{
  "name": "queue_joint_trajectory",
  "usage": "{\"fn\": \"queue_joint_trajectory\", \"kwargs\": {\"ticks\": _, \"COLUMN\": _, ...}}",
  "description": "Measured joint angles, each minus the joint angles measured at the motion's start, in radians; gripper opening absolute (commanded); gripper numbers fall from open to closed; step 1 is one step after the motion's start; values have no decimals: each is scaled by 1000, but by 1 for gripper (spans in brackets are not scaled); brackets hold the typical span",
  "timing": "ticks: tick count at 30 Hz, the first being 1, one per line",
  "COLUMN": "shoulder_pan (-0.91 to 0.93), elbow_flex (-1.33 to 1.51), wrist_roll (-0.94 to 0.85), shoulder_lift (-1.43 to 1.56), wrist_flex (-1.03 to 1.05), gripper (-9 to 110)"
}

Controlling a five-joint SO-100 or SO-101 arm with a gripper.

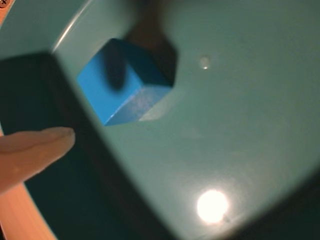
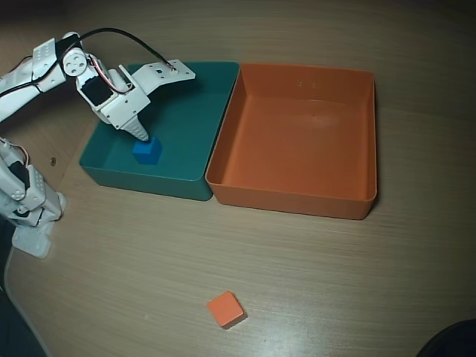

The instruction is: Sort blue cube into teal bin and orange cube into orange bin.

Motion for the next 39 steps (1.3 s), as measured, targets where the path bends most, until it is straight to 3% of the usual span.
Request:
{"fn": "queue_joint_trajectory", "kwargs": {"ticks": 6, "shoulder_pan": 0, "elbow_flex": 0, "wrist_roll": 0, "shoulder_lift": 0, "wrist_flex": 0, "gripper": 37}}
{"fn": "queue_joint_trajectory", "kwargs": {"ticks": 12, "shoulder_pan": 34, "elbow_flex": -57, "wrist_roll": 0, "shoulder_lift": 23, "wrist_flex": 0, "gripper": 28}}
{"fn": "queue_joint_trajectory", "kwargs": {"ticks": 24, "shoulder_pan": 419, "elbow_flex": -417, "wrist_roll": 0, "shoulder_lift": 97, "wrist_flex": 0, "gripper": 14}}
{"fn": "queue_joint_trajectory", "kwargs": {"ticks": 33, "shoulder_pan": 664, "elbow_flex": -446, "wrist_roll": 0, "shoulder_lift": 26, "wrist_flex": 0, "gripper": 7}}
{"fn": "queue_joint_trajectory", "kwargs": {"ticks": 39, "shoulder_pan": 723, "elbow_flex": -456, "wrist_roll": -3, "shoulder_lift": -77, "wrist_flex": -49, "gripper": 7}}
